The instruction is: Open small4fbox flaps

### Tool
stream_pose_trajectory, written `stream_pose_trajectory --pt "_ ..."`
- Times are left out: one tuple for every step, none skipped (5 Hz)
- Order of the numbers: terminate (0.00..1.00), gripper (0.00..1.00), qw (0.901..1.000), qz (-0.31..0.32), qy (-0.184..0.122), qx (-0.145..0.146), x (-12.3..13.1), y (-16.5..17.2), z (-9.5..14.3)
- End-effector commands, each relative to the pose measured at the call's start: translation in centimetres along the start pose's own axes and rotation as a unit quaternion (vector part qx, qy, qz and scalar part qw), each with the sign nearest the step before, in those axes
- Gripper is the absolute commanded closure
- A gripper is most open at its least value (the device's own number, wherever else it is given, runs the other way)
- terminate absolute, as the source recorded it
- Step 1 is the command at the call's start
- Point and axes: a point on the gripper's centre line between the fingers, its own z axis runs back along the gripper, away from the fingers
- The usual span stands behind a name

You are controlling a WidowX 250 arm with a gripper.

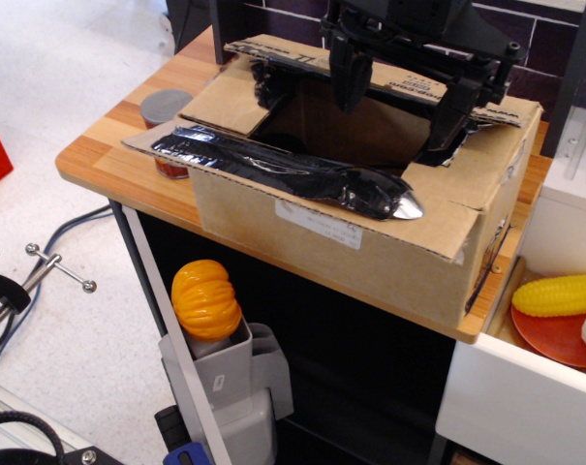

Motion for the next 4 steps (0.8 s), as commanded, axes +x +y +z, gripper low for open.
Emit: stream_pose_trajectory --pt "0.00 0.00 1.0000 0.000 0.000 0.000 0.0 0.0 0.0" --pt "0.00 0.00 1.0000 -0.001 -0.007 -0.005 0.4 0.0 -0.6" --pt "0.00 0.00 0.9998 -0.006 -0.016 -0.008 1.1 0.3 -1.1" --pt "0.00 0.00 0.9997 -0.007 -0.023 -0.010 1.6 0.3 -1.5"
